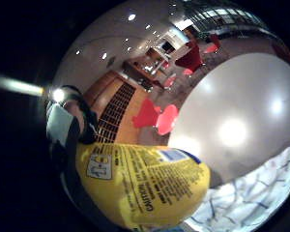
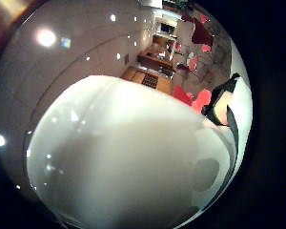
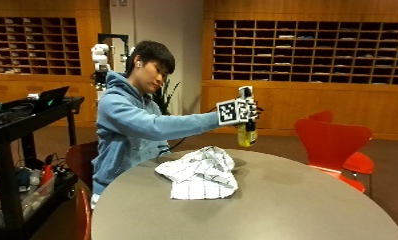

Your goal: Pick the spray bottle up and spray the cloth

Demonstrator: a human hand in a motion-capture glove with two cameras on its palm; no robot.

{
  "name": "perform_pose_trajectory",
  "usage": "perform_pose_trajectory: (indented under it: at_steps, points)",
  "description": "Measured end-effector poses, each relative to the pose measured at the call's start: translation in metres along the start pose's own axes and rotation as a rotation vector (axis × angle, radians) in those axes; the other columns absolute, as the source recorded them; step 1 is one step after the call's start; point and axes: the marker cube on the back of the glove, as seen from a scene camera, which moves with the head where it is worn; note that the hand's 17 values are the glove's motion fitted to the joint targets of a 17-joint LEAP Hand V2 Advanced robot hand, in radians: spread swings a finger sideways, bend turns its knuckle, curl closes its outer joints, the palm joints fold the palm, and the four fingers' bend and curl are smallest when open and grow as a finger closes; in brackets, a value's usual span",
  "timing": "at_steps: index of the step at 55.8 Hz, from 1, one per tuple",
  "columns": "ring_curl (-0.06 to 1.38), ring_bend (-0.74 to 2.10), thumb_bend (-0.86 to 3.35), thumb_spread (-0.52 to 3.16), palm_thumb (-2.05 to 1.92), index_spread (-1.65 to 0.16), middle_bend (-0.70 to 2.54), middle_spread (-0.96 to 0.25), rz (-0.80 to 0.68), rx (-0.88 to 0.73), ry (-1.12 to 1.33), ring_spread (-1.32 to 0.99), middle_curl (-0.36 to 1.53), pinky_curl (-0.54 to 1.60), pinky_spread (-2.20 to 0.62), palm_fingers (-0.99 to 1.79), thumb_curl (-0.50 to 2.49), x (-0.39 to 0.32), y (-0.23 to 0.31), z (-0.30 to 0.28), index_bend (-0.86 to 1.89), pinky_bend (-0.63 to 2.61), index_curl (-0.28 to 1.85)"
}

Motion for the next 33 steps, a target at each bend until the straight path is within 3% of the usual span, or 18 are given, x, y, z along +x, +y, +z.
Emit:
perform_pose_trajectory:
  at_steps: [18, 23, 28, 33]
  points:
    - [0.44, 0.57, -0.04, 0.18, 0.89, -0.22, 0.55, -0.15, 0.112, -0.039, -0.003, -0.19, 0.48, 0.38, -0.27, 1.37, 0.78, 0.076, 0.015, 0.058, 0.34, 0.38, 0.52]
    - [0.44, 0.56, -0.04, 0.2, 0.89, -0.22, 0.54, -0.15, 0.082, -0.262, 0.014, -0.19, 0.48, 0.39, -0.26, 1.36, 0.77, 0.084, 0.042, 0.064, 0.33, 0.39, 0.51]
    - [0.44, 0.56, -0.04, 0.21, 0.89, -0.22, 0.53, -0.15, 0.076, -0.137, 0.014, -0.19, 0.47, 0.39, -0.26, 1.35, 0.77, 0.088, 0.018, 0.071, 0.31, 0.4, 0.51]
    - [0.44, 0.55, -0.04, 0.23, 0.89, -0.22, 0.51, -0.15, 0.08, -0.211, 0.014, -0.19, 0.47, 0.39, -0.26, 1.32, 0.77, 0.087, 0.02, 0.073, 0.28, 0.42, 0.51]
